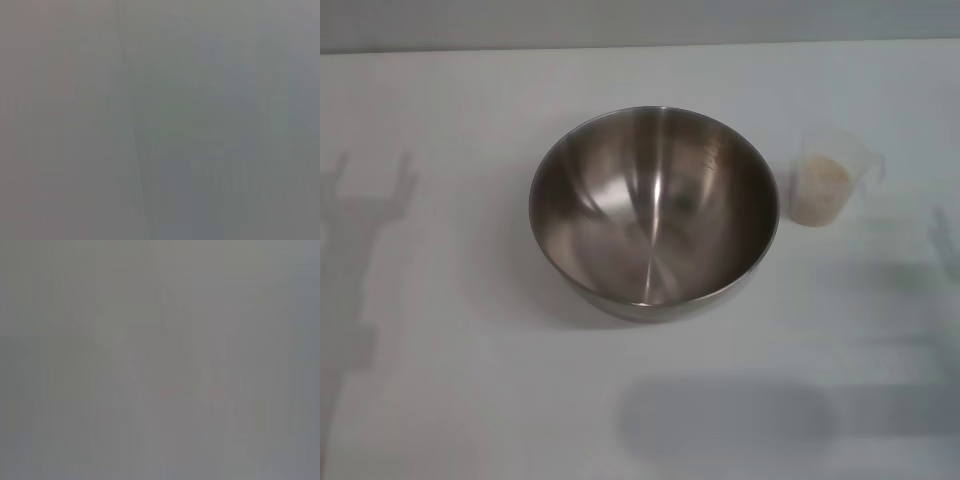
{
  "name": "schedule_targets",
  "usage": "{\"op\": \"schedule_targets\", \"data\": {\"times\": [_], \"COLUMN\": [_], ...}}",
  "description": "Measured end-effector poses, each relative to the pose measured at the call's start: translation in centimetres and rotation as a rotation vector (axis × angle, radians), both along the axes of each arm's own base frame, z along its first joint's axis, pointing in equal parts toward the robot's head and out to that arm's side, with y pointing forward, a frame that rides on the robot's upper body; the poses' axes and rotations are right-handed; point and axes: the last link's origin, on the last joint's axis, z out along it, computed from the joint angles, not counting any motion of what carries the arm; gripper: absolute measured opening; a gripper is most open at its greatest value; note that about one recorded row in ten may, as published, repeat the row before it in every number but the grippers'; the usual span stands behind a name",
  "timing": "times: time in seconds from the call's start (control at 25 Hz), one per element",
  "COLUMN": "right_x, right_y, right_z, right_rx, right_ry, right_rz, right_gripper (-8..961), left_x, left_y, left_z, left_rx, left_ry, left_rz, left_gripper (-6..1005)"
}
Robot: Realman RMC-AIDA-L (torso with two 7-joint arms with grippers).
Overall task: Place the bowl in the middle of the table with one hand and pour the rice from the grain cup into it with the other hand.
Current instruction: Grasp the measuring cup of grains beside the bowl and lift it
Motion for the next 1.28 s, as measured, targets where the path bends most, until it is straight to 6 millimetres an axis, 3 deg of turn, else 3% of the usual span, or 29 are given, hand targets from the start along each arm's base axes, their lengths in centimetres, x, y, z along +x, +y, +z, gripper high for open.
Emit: {"op": "schedule_targets", "data": {"times": [0.24, 0.6, 1.28], "right_x": [0.0, -0.3, -0.4], "right_y": [1.7, 2.9, 4.8], "right_z": [-1.5, -3.7, -4.0], "right_rx": [-0.109, -0.247, -0.286], "right_ry": [-0.014, -0.042, -0.068], "right_rz": [-0.027, -0.044, -0.064], "right_gripper": [826, 825, 825], "left_x": [-0.5, -0.3, -0.3], "left_y": [-1.0, -0.8, -1.0], "left_z": [-0.3, -0.4, -0.8], "left_rx": [-0.007, -0.015, -0.035], "left_ry": [-0.002, -0.004, -0.003], "left_rz": [0.010, 0.000, 0.002], "left_gripper": [802, 802, 802]}}
